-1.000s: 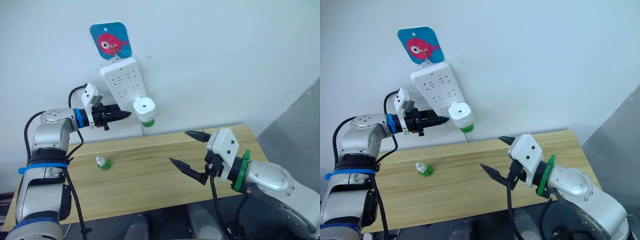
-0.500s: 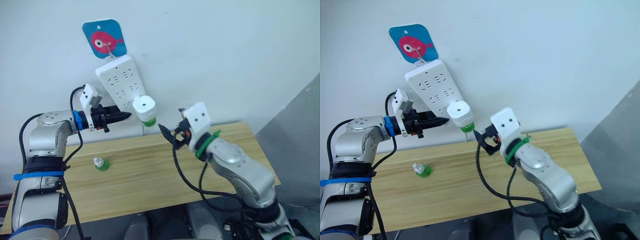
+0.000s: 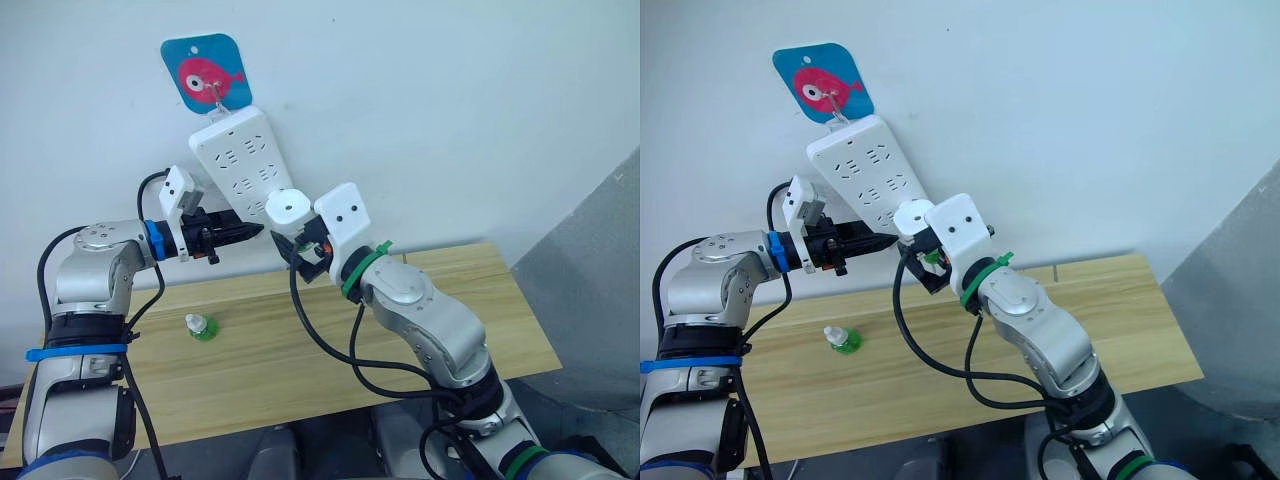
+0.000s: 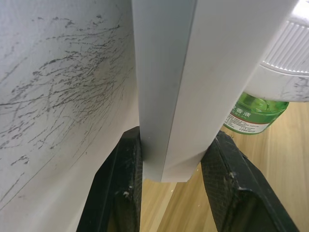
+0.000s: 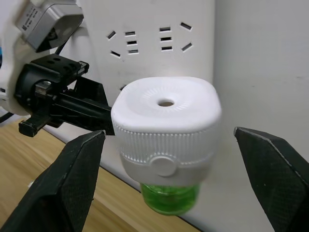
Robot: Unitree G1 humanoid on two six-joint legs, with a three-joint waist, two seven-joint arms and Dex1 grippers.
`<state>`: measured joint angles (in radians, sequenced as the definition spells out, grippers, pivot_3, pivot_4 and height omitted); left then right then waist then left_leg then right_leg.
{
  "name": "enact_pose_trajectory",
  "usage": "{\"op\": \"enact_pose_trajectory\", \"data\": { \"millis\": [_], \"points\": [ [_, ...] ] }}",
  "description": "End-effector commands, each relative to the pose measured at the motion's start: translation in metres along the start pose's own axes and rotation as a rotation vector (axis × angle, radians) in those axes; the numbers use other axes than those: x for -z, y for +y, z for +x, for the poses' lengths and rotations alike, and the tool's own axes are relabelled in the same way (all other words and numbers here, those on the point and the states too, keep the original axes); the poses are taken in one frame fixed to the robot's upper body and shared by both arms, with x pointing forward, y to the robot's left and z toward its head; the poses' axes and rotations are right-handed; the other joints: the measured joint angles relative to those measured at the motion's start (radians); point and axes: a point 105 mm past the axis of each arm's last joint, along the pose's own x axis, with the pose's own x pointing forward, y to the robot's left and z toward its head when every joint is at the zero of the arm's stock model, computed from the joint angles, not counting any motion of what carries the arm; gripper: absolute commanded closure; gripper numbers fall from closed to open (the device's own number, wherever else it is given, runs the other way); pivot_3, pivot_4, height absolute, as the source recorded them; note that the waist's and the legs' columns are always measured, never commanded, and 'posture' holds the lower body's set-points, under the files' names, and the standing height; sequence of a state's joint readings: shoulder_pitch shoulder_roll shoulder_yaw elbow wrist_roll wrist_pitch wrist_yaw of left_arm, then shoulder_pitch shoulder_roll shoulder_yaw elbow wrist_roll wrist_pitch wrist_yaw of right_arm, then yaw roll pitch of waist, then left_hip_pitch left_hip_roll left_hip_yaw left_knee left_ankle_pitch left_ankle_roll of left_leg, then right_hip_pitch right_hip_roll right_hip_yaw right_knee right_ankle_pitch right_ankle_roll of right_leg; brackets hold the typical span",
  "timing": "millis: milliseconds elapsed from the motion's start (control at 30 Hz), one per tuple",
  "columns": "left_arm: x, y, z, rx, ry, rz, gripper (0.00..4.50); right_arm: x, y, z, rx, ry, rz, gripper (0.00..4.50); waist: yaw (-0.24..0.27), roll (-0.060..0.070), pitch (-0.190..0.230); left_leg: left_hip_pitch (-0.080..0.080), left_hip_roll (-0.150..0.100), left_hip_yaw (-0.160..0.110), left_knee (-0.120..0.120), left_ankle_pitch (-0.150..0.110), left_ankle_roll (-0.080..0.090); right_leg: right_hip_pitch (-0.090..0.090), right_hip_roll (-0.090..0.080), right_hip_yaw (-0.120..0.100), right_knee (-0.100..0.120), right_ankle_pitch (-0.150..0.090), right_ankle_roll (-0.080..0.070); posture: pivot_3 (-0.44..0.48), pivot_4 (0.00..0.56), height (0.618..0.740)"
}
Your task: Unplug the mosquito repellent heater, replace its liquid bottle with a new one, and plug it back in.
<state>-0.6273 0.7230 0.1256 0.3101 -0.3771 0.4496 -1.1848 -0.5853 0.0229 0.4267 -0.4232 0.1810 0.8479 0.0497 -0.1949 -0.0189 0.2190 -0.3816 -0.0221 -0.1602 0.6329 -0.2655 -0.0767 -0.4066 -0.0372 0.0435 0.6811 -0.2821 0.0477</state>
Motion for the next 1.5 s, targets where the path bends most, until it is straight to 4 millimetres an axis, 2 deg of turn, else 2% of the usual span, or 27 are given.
{"op": "enact_pose_trajectory", "data": {
  "millis": [33, 67, 167, 267, 600, 833, 1500],
  "points": [
    [-0.009, 0.0, -0.004, -0.009, -0.019, 0.029, 3.15, -0.018, 0.006, 0.002, -0.013, -0.081, -0.018, 0.0, 0.0, 0.0, 0.0, 0.0, 0.0, 0.0, 0.0, 0.0, 0.0, 0.0, 0.0, 0.0, 0.0, 0.0, 0.0, -0.273, 0.217, 0.74],
    [-0.009, -0.001, -0.005, -0.009, -0.018, 0.029, 3.15, -0.018, 0.008, 0.003, -0.016, -0.083, -0.017, 0.0, 0.0, 0.0, 0.0, 0.0, 0.0, 0.0, 0.0, 0.0, 0.0, 0.0, 0.0, 0.0, 0.0, 0.0, 0.0, -0.271, 0.216, 0.74],
    [-0.008, -0.001, -0.005, -0.008, -0.015, 0.03, 3.15, -0.019, 0.01, 0.004, -0.016, -0.097, -0.019, 0.58, 0.0, 0.0, 0.0, 0.0, 0.0, 0.0, 0.0, 0.0, 0.0, 0.0, 0.0, 0.0, 0.0, 0.0, 0.0, -0.271, 0.215, 0.74],
    [-0.009, 0.0, -0.006, -0.009, -0.014, 0.03, 3.15, -0.02, 0.011, 0.005, -0.018, -0.105, -0.031, 1.53, -0.003, 0.0, 0.0, 0.0, 0.0, 0.0, 0.0, 0.0, 0.0, 0.0, 0.0, 0.0, 0.0, 0.0, 0.0, -0.271, 0.215, 0.74],
    [-0.007, 0.001, -0.008, -0.026, -0.001, 0.029, 3.15, -0.022, 0.018, 0.007, -0.026, -0.116, -0.039, 1.56, -0.005, 0.0, 0.0, 0.0, 0.0, 0.0, 0.0, 0.001, -0.001, 0.0, 0.0, 0.0, 0.001, 0.001, -0.001, -0.265, 0.208, 0.74],
    [-0.005, 0.006, -0.009, -0.055, 0.003, 0.04, 3.15, -0.028, 0.019, -0.004, -0.041, -0.121, 0.015, 1.56, -0.005, 0.0, 0.0, 0.0, 0.0, 0.0, 0.0, 0.001, -0.001, -0.001, 0.0, 0.0, 0.001, 0.001, -0.001, -0.271, 0.205, 0.74],
    [-0.003, 0.011, -0.009, -0.086, 0.017, 0.059, 3.15, -0.032, 0.007, -0.029, -0.056, -0.128, 0.002, 1.56, -0.005, 0.0, 0.0, -0.001, 0.0, 0.0, 0.001, 0.001, -0.001, -0.001, 0.0, 0.0, 0.001, 0.001, -0.001, -0.274, 0.212, 0.74]
  ]
}}
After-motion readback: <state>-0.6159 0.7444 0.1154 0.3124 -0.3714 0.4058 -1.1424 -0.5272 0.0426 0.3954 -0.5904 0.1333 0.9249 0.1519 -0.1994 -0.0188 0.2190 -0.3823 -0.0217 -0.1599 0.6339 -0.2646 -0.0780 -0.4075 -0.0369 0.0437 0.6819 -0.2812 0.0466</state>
